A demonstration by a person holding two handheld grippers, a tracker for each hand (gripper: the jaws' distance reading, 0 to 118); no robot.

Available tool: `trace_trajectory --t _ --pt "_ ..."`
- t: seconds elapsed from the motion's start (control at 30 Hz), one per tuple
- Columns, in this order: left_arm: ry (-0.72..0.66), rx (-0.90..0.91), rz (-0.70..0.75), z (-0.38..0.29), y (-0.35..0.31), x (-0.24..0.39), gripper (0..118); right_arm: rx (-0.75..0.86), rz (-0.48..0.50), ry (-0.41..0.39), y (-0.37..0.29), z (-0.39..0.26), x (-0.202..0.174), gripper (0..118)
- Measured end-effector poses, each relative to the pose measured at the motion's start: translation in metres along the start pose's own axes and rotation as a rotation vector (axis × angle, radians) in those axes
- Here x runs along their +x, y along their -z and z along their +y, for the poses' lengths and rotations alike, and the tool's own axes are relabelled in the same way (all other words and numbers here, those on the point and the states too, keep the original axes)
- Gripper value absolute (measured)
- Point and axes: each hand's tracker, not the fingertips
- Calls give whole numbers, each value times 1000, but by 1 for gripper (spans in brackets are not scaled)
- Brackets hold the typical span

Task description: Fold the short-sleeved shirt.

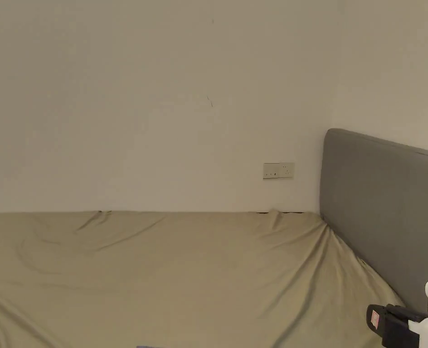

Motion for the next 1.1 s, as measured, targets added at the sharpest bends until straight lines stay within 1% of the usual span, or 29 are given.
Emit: trace_trajectory --t 0.03,0.07,0.1,0.13,0.17,0.2,0.27,0.3,0.37,0.4,0.43,0.5,0.57,0.63,0.67,0.73,0.77,0.8,0.83,0.87,0.9,0.93,1.0,1.03,1.1 --pt "10 -39 -24 -9 6 1 103 -5 1 1 -1 -2 0 3" --pt "28 -24 -65 -16 5 -1 102 -9 5 4 -2 -3 0 3" --pt "16 5 -48 -19 0 -1 102 -13 9 6 -3 -3 -2 3" --pt "-2 37 -47 -18 -9 -5 102 -13 16 7 -4 -3 -3 3" --pt "-44 69 -79 -17 -21 -10 102 -9 21 8 -3 -1 -5 3" --pt "-75 102 -112 -12 -39 -19 102 -1 27 9 -4 3 -7 3" --pt "-118 241 -100 1 -95 -43 102 32 50 8 -8 12 -15 3" --pt "-96 358 -47 4 -129 -55 102 56 65 8 -11 16 -18 3" --pt "-97 622 138 7 -215 -81 103 109 93 9 -18 28 -24 3" --pt "-114 729 196 6 -256 -93 107 127 92 11 -21 32 -28 3" --pt "-134 849 237 -2 -306 -102 116 140 96 14 -23 37 -31 3" --pt "-135 1042 297 -22 -386 -111 118 168 120 19 -26 45 -39 3" --pt "-98 1148 401 -44 -449 -114 118 192 123 25 -25 52 -47 3" --pt "-150 1179 538 -67 -492 -116 118 199 142 31 -21 56 -54 3" --pt "-145 1243 581 -84 -509 -118 118 198 155 36 -18 57 -59 3" --pt "-139 1384 602 -118 -527 -114 118 192 179 39 -12 59 -65 3" --pt "-160 1408 613 -130 -533 -115 116 193 180 34 -9 60 -69 3" --pt "-179 1393 634 -140 -540 -116 110 198 178 21 -6 60 -75 3" --pt "-210 1361 672 -147 -541 -121 87 203 173 5 -3 61 -80 3" --pt "-233 1325 718 -152 -541 -127 52 207 174 -5 -1 62 -85 3" --pt "-250 1304 749 -155 -540 -133 10 208 179 -5 2 62 -88 3" --pt "-270 1298 778 -158 -535 -143 0 203 193 -2 7 64 -92 3" --pt "-300 1303 768 -165 -526 -161 0 188 219 19 15 65 -97 3" --pt "-341 1247 742 -165 -522 -171 0 186 222 21 19 64 -101 3" --pt "-372 1206 700 -159 -510 -203 0 177 218 8 29 62 -109 3"
